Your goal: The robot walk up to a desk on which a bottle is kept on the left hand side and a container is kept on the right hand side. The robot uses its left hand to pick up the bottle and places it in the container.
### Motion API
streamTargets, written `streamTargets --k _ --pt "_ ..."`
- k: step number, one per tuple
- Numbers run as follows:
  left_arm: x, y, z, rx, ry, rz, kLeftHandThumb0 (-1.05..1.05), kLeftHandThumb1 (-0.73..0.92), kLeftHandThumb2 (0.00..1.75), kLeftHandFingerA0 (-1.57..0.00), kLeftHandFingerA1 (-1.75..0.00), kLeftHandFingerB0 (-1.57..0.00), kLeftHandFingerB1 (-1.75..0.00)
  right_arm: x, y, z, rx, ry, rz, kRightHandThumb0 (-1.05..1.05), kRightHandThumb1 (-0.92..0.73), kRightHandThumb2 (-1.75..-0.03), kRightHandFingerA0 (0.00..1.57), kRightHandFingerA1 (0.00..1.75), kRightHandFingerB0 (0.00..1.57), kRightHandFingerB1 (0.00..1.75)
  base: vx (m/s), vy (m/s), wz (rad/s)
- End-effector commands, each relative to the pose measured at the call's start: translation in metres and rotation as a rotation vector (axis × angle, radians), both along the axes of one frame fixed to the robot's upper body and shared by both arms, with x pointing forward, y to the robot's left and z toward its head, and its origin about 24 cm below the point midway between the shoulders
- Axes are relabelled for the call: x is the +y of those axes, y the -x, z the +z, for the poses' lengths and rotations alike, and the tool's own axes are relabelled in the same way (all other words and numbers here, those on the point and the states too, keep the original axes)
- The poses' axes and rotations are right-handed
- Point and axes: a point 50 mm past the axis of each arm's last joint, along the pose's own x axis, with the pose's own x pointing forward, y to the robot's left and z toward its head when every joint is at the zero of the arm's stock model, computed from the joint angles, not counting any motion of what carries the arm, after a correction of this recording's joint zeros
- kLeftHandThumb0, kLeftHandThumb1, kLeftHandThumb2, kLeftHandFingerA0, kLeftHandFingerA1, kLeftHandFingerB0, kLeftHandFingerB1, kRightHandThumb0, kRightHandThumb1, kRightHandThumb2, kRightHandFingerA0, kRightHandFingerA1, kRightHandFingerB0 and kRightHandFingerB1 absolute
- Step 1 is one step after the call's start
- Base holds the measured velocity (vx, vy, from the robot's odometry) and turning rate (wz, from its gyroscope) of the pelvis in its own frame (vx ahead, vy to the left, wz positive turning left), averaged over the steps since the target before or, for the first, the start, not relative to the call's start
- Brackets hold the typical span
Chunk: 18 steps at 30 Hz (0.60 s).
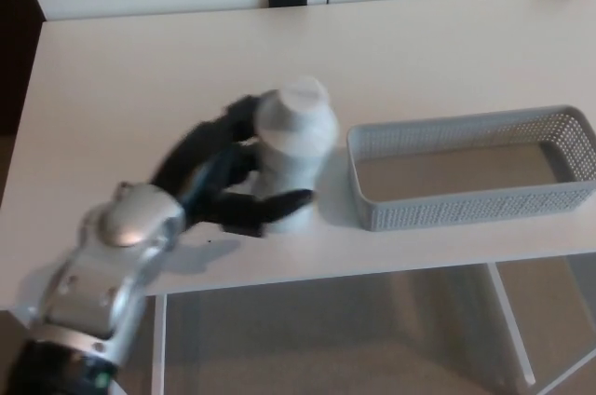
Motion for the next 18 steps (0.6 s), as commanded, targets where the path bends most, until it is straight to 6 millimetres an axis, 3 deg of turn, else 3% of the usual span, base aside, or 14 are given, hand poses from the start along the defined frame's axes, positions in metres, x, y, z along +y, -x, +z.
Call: streamTargets --k 1,2,3,4,5,6,7,9,11,12,15,18 --pt "-0.031 0.004 0.0 -0.042 -0.094 -0.026 -0.51 0.38 0.72 -0.43 -0.53 0.0 -0.13 -0.002 -0.001 0.002 -0.013 0.018 0.004 -0.08 -0.6 -1.54 0.5 0.98 0.31 0.87 0.0 0.0 0.0" --pt "-0.043 0.007 -0.002 -0.08 -0.144 -0.027 -0.39 0.51 0.55 -0.74 -0.47 0.0 -0.23 -0.001 -0.002 0.003 -0.016 0.02 0.006 -0.08 -0.6 -1.55 0.51 0.99 0.31 0.87 0.0 0.0 0.0" --pt "-0.05 0.008 -0.003 -0.096 -0.177 -0.018 -0.26 0.61 0.59 -1.04 -0.53 -0.13 -0.27 0.0 -0.002 0.003 -0.022 0.015 0.009 -0.09 -0.61 -1.58 0.55 1.03 0.31 0.89 0.0 0.0 0.0" --pt "-0.057 0.008 -0.004 -0.109 -0.208 -0.004 -0.26 0.61 0.59 -1.04 -0.53 -0.13 -0.27 0.0 -0.003 0.003 -0.029 0.007 0.014 -0.09 -0.61 -1.58 0.55 1.03 0.31 0.89 0.0 0.0 0.0" --pt "-0.06 0.007 -0.005 -0.109 -0.214 0.0 -0.17 0.71 0.62 -1.18 -0.69 -0.26 -0.32 0.001 -0.004 0.002 -0.032 0.002 0.015 -0.1 -0.61 -1.59 0.61 1.07 0.31 0.9 0.0 0.0 0.0" --pt "-0.064 0.006 -0.006 -0.111 -0.213 0.002 0.03 0.78 0.63 -1.06 -1.11 -0.68 -0.44 0.002 -0.005 0.002 -0.033 0.0 0.019 -0.08 -0.6 -1.57 0.63 1.06 0.34 0.9 0.0 -0.009 0.08" --pt "-0.067 0.004 -0.006 -0.115 -0.213 0.003 0.03 0.78 0.63 -1.06 -1.11 -0.68 -0.44 0.003 -0.006 0.002 -0.032 0.003 0.022 -0.08 -0.6 -1.57 0.63 1.06 0.34 0.9 0.0 -0.008 0.07" --pt "-0.067 0.004 -0.006 -0.106 -0.187 0.042 0.08 0.76 0.63 -1.02 -1.21 -0.9 -0.57 0.004 -0.006 0.003 -0.032 0.002 0.026 -0.08 -0.6 -1.57 0.67 1.08 0.36 0.9 0.0 -0.003 0.05" --pt "-0.066 0.003 -0.008 -0.093 -0.169 0.08 0.07 0.77 0.62 -1.0 -1.17 -0.93 -0.62 0.004 -0.006 0.004 -0.031 0.0 0.025 -0.07 -0.62 -1.58 0.66 1.08 0.36 0.91 0.0 0.0 0.0" --pt "-0.063 0.002 -0.009 -0.095 -0.164 0.094 0.07 0.77 0.68 -0.94 -1.18 -0.85 -0.93 0.004 -0.006 0.004 -0.031 0.002 0.024 -0.09 -0.59 -1.57 0.69 1.09 0.38 0.91 0.0 0.0 0.0" --pt "-0.053 0.001 -0.012 -0.097 -0.146 0.143 0.1 0.77 0.69 -0.89 -1.23 -0.77 -1.01 0.002 -0.005 0.004 -0.034 0.017 0.029 -0.05 -0.63 -1.6 0.68 1.09 0.39 0.93 0.0 0.0 0.0" --pt "-0.047 -0.001 -0.012 -0.091 -0.129 0.168 0.01 0.83 0.64 -0.84 -1.42 -0.69 -1.08 0.002 -0.007 0.005 -0.04 0.013 0.028 -0.04 -0.63 -1.59 0.7 1.1 0.42 0.93 0.0 0.0 0.0"
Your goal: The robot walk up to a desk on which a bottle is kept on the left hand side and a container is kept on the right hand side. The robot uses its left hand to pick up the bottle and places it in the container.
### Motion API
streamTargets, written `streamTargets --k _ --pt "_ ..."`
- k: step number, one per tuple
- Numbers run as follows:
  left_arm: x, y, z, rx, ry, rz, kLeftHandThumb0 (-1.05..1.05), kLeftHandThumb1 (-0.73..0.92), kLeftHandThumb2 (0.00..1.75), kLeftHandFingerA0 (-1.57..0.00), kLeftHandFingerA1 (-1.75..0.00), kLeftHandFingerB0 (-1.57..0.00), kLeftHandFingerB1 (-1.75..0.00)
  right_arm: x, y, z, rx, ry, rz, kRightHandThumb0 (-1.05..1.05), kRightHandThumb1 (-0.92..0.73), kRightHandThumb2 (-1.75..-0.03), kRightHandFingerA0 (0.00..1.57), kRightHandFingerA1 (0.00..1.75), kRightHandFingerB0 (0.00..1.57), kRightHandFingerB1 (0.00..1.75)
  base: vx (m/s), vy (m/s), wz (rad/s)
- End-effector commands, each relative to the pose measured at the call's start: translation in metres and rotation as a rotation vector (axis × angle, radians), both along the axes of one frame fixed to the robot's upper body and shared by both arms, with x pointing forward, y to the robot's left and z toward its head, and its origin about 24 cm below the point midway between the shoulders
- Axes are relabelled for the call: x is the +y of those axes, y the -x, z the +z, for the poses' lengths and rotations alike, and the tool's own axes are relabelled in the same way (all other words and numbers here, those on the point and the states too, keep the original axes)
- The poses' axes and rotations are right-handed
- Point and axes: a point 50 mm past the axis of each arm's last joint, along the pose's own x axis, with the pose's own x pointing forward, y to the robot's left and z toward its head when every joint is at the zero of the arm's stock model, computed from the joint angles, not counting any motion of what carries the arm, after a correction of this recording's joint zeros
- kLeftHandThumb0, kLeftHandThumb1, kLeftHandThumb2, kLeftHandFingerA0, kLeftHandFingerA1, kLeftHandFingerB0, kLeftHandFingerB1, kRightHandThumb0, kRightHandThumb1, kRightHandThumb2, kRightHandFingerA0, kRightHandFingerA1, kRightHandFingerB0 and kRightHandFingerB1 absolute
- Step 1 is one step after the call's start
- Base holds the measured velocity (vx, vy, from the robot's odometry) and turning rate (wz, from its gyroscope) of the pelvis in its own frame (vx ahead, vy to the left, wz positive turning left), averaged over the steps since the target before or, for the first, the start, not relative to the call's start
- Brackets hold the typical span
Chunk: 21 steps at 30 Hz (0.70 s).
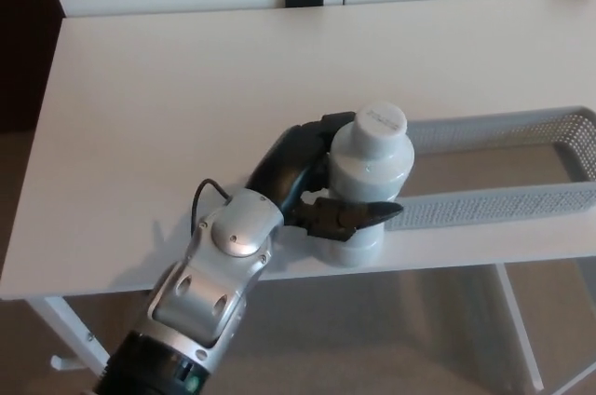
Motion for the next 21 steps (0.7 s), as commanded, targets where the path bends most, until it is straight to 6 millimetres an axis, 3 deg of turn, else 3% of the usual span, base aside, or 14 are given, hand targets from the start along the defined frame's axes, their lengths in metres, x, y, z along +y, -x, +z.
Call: streamTargets --k 1,5,7,9,11,12,13,14,16,17,18,20,21 --pt "0.015 -0.002 -0.006 -0.013 -0.018 0.087 0.01 0.81 0.66 -0.83 -1.4 -0.71 -1.0 -0.001 -0.004 0.004 -0.02 0.014 0.007 -0.05 -0.63 -1.59 0.73 1.12 0.45 0.96 0.0 0.0 0.0" --pt "0.031 -0.003 0.0 -0.047 0.001 0.104 0.01 0.79 0.66 -0.83 -1.41 -0.73 -1.03 -0.002 -0.007 0.004 -0.018 0.031 0.014 -0.05 -0.61 -1.55 0.72 1.08 0.44 0.92 0.0 0.0 0.0" --pt "0.04 -0.004 0.012 -0.082 0.046 0.122 0.04 0.81 0.65 -0.93 -1.18 -0.83 -0.93 -0.003 -0.011 0.006 -0.029 0.037 0.013 -0.06 -0.59 -1.53 0.69 1.06 0.42 0.91 0.0 0.0 0.0" --pt "0.056 -0.004 0.031 -0.122 0.114 0.144 0.01 0.8 0.65 -0.94 -1.28 -0.83 -0.96 -0.005 -0.013 0.007 -0.03 0.044 0.022 -0.07 -0.57 -1.5 0.68 1.04 0.43 0.9 0.0 0.0 0.0" --pt "0.056 -0.004 0.031 -0.122 0.114 0.144 0.01 0.8 0.65 -0.94 -1.28 -0.83 -0.96 -0.005 -0.013 0.007 -0.03 0.044 0.022 -0.07 -0.57 -1.5 0.68 1.04 0.43 0.9 0.0 0.0 0.0" --pt "0.066 -0.006 0.049 -0.17 0.141 0.164 -0.01 0.81 0.66 -0.95 -1.43 -0.78 -1.02 -0.005 -0.018 0.009 -0.038 0.046 0.029 -0.05 -0.57 -1.52 0.66 1.04 0.43 0.9 0.0 0.0 0.0" --pt "0.073 -0.007 0.063 -0.218 0.152 0.176 -0.03 0.81 0.66 -0.96 -1.46 -0.78 -1.01 -0.005 -0.021 0.011 -0.044 0.049 0.032 -0.04 -0.57 -1.52 0.7 1.06 0.43 0.9 0.0 0.0 0.0" --pt "0.075 -0.008 0.068 -0.235 0.157 0.179 -0.03 0.81 0.66 -0.96 -1.46 -0.78 -1.01 -0.005 -0.022 0.012 -0.046 0.051 0.033 -0.04 -0.57 -1.52 0.7 1.06 0.43 0.9 0.0 0.0 0.0" --pt "0.083 -0.011 0.101 -0.336 0.202 0.193 -0.12 0.8 0.72 -1.04 -1.41 -0.81 -1.02 -0.006 -0.028 0.012 -0.063 0.046 0.039 -0.02 -0.59 -1.58 0.7 1.08 0.44 0.94 0.0 0.0 0.0" --pt "0.083 -0.011 0.101 -0.336 0.202 0.193 -0.12 0.8 0.72 -1.04 -1.41 -0.81 -1.02 -0.006 -0.028 0.012 -0.063 0.046 0.039 -0.02 -0.59 -1.58 0.7 1.08 0.44 0.94 0.0 0.0 0.0" --pt "0.083 -0.011 0.117 -0.378 0.234 0.192 -0.12 0.8 0.74 -1.04 -1.44 -0.81 -1.03 -0.005 -0.03 0.013 -0.062 0.039 0.036 0.0 -0.59 -1.57 0.71 1.08 0.45 0.94 0.0 0.0 0.0" --pt "0.08 -0.011 0.128 -0.403 0.253 0.184 -0.14 0.8 0.72 -1.04 -1.44 -0.78 -1.05 -0.004 -0.031 0.013 -0.06 0.035 0.032 -0.01 -0.59 -1.57 0.72 1.1 0.46 0.95 0.0 0.0 0.0" --pt "0.074 -0.012 0.138 -0.429 0.25 0.176 -0.1 0.81 0.72 -1.03 -1.36 -0.75 -1.06 -0.004 -0.031 0.013 -0.064 0.033 0.038 0.0 -0.6 -1.59 0.73 1.11 0.46 0.96 0.0 0.0 0.0"
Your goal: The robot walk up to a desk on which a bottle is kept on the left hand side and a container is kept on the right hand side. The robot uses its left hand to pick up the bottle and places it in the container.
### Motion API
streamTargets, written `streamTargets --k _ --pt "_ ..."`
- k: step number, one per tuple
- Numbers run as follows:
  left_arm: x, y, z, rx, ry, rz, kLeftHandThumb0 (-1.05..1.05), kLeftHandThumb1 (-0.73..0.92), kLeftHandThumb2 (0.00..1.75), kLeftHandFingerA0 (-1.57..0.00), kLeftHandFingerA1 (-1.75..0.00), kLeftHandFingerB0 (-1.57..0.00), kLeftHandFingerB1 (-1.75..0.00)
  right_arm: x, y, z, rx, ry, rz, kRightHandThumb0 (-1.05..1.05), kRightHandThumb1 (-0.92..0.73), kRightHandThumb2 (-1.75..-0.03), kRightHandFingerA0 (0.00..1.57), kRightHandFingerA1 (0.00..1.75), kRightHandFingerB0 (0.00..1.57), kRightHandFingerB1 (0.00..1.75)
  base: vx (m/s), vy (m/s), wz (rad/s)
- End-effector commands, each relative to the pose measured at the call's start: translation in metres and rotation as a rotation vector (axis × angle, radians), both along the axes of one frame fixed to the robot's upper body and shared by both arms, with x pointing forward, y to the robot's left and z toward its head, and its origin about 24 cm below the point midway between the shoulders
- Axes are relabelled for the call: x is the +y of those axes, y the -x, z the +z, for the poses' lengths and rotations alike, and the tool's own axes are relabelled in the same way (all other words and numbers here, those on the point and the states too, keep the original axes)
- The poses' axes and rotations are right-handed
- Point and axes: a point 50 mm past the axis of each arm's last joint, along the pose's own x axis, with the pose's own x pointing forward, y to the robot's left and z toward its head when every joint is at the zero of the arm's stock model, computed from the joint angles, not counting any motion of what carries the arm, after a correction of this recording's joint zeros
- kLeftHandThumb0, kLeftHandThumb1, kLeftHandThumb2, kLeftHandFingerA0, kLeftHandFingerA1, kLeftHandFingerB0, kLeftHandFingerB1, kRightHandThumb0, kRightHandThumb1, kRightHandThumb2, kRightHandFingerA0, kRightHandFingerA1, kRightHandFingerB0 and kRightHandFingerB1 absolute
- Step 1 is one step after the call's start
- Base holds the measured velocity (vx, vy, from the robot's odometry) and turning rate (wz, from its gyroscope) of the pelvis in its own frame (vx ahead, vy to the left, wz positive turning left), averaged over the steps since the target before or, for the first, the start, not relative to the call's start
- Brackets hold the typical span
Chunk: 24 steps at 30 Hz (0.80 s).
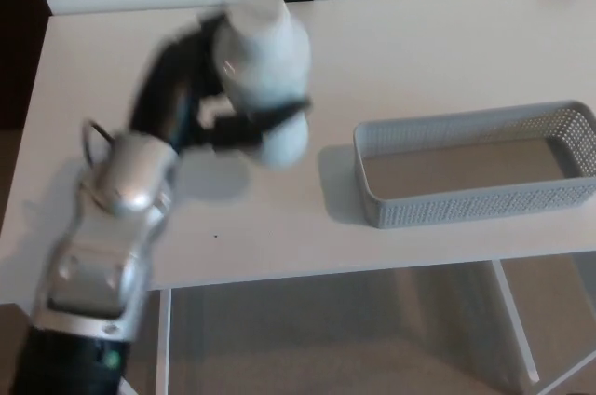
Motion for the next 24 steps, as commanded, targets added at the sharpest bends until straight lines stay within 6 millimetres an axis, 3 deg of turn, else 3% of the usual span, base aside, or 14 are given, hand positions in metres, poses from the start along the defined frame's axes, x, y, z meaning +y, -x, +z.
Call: streamTargets --k 1,4,5,6,7,8,11,12,13,17,20,22,24 --pt "-0.016 -0.004 0.055 -0.132 0.061 -0.055 -0.1 0.8 0.73 -1.01 -1.44 -0.77 -1.09 -0.001 -0.003 0.0 0.022 0.004 0.002 0.01 -0.6 -1.57 0.72 1.09 0.47 0.94 0.0 0.0 0.0" --pt "-0.032 -0.008 0.067 -0.161 0.046 -0.071 -0.08 0.8 0.73 -1.0 -1.47 -0.78 -1.1 0.001 -0.002 0.0 0.031 0.002 -0.002 0.02 -0.61 -1.59 0.74 1.1 0.48 0.96 0.0 0.0 0.0" --pt "-0.046 -0.013 0.074 -0.164 0.035 -0.084 -0.08 0.83 0.68 -0.93 -1.25 -0.76 -1.08 0.002 -0.002 -0.002 0.036 0.003 -0.003 0.02 -0.62 -1.58 0.74 1.1 0.51 0.97 0.0 0.0 0.0" --pt "-0.05 -0.014 0.076 -0.163 0.032 -0.088 -0.08 0.83 0.68 -0.93 -1.25 -0.76 -1.08 0.002 -0.002 -0.002 0.037 0.003 -0.003 0.02 -0.62 -1.58 0.74 1.1 0.51 0.97 0.0 0.0 0.0" --pt "-0.056 -0.016 0.078 -0.159 0.038 -0.102 -0.08 0.83 0.68 -1.05 -1.22 -0.74 -1.11 0.002 -0.002 -0.003 0.038 0.001 -0.004 0.02 -0.65 -1.6 0.74 1.1 0.52 0.98 0.0 0.0 0.0" --pt "-0.076 -0.022 0.081 -0.153 0.006 -0.131 -0.1 0.79 0.71 -1.11 -1.24 -0.78 -1.14 0.0 -0.003 -0.005 0.042 0.0 -0.004 0.02 -0.64 -1.58 0.72 1.08 0.53 0.97 0.0 0.0 0.0" --pt "-0.087 -0.026 0.082 -0.155 -0.035 -0.136 -0.13 0.8 0.71 -1.09 -1.28 -0.78 -1.14 -0.001 -0.004 -0.006 0.041 -0.001 0.0 0.02 -0.64 -1.58 0.73 1.09 0.54 0.98 0.0 0.0 0.0" --pt "-0.107 -0.03 0.081 -0.158 -0.065 -0.154 -0.15 0.76 0.73 -1.11 -1.26 -0.82 -1.07 -0.001 -0.004 -0.006 0.046 -0.009 0.0 -0.01 -0.6 -1.55 0.71 1.08 0.49 0.94 0.0 0.0 0.0" --pt "-0.122 -0.032 0.079 -0.145 -0.078 -0.169 -0.11 0.75 0.75 -1.07 -1.25 -0.82 -1.03 0.0 -0.004 -0.006 0.043 -0.009 0.005 0.02 -0.61 -1.6 0.8 1.15 0.57 1.01 0.0 0.0 0.0" --pt "-0.137 -0.034 0.076 -0.113 -0.082 -0.191 -0.1 0.74 0.78 -1.07 -1.26 -0.82 -1.03 0.002 -0.004 -0.006 0.032 -0.009 0.013 0.03 -0.62 -1.61 0.82 1.16 0.59 1.02 0.0 0.0 0.0" --pt "-0.165 -0.039 0.06 -0.075 -0.136 -0.229 -0.12 0.69 0.86 -1.15 -1.23 -0.85 -0.99 0.005 -0.009 -0.006 0.023 -0.001 0.028 -0.01 -0.57 -1.58 0.82 1.15 0.55 0.99 0.0 0.0 0.0" --pt "-0.17 -0.04 0.051 -0.045 -0.168 -0.242 -0.12 0.72 0.82 -1.13 -1.17 -0.84 -0.94 0.006 -0.012 -0.006 0.021 -0.005 0.031 0.0 -0.58 -1.58 0.8 1.14 0.52 0.97 0.0 0.0 0.0" --pt "-0.172 -0.04 0.044 -0.029 -0.179 -0.252 -0.11 0.72 0.82 -1.1 -1.16 -0.83 -1.0 0.007 -0.012 -0.006 0.024 -0.009 0.031 0.01 -0.59 -1.57 0.8 1.13 0.51 0.96 0.0 0.0 0.0"
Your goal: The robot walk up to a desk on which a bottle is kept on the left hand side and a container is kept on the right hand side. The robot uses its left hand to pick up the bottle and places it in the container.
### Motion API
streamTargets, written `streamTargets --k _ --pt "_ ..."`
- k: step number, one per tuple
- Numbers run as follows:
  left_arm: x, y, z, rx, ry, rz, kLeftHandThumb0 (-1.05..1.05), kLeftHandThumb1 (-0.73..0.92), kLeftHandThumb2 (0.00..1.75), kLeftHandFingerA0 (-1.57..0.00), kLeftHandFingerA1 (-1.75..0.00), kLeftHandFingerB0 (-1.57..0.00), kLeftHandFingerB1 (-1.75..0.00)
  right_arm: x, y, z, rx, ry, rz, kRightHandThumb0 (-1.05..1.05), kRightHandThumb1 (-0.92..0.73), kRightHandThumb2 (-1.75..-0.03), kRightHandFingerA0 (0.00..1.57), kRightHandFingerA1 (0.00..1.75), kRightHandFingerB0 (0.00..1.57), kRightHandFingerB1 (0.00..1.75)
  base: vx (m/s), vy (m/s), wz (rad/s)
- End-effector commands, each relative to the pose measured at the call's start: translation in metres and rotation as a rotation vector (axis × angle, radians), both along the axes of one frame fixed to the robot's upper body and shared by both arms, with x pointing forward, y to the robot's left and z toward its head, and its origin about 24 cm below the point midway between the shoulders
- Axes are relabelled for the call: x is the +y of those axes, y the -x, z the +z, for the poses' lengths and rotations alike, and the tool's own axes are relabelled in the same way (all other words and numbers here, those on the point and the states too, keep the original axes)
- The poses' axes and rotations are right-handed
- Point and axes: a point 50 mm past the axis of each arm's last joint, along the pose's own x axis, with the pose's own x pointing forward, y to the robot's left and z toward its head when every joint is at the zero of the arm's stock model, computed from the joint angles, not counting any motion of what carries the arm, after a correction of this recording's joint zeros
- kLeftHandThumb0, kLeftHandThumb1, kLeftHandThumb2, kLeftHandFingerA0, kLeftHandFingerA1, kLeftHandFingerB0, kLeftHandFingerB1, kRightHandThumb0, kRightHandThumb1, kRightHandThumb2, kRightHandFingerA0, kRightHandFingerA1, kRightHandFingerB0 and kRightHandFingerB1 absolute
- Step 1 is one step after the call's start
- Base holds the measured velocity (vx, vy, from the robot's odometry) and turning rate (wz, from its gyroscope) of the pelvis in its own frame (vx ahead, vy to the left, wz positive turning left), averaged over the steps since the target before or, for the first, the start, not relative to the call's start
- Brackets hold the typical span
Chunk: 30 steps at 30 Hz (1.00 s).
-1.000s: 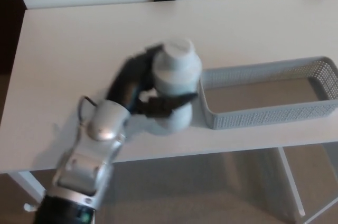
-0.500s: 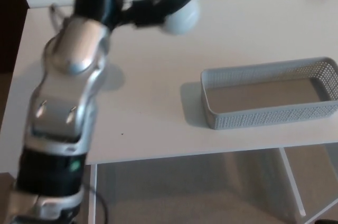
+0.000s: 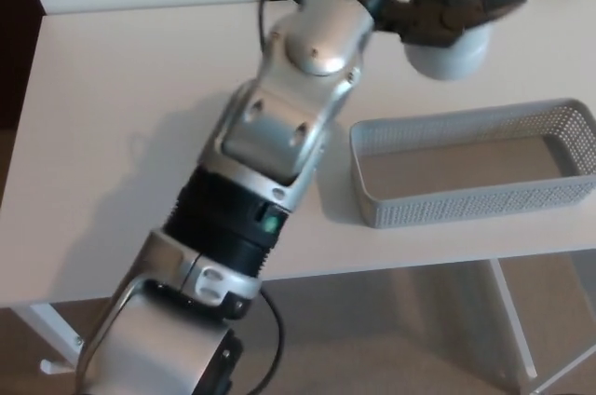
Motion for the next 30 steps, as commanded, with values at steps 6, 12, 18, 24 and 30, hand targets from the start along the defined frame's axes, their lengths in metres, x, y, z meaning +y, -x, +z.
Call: streamTargets --k 6,12,18,24,30 --pt "-0.033 0.001 -0.037 0.017 -0.129 -0.009 -0.16 0.65 0.94 -1.18 -1.28 -0.86 -1.06 0.003 -0.005 0.002 -0.004 0.022 0.027 -0.05 -0.55 -1.56 0.89 1.19 0.58 1.0 0.0 0.0 0.0" --pt "-0.025 0.002 -0.074 0.109 -0.158 0.003 -0.11 0.74 0.82 -1.11 -1.33 -0.78 -1.16 0.002 -0.007 0.0 -0.009 0.011 0.023 -0.06 -0.5 -1.55 0.92 1.22 0.63 1.04 0.0 0.0 0.0" --pt "-0.018 0.007 -0.104 0.178 -0.167 0.005 -0.05 0.76 0.76 -1.04 -1.38 -0.79 -1.09 0.002 -0.011 -0.001 -0.017 0.024 0.032 0.02 -0.57 -1.55 0.88 1.16 0.66 1.02 0.0 0.0 0.0" --pt "-0.019 0.011 -0.115 0.206 -0.172 0.0 -0.1 0.72 0.81 -1.07 -1.38 -0.81 -1.09 0.003 -0.014 0.001 -0.028 0.014 0.025 0.03 -0.58 -1.54 0.96 1.2 0.68 1.03 0.0 0.0 0.0" --pt "-0.021 0.012 -0.117 0.258 -0.216 -0.135 -0.89 0.53 0.96 -0.01 -0.09 0.0 -0.06 0.005 -0.023 0.006 -0.051 0.02 0.033 0.03 -0.61 -1.58 0.9 1.19 0.67 1.04 0.0 0.0 0.0"
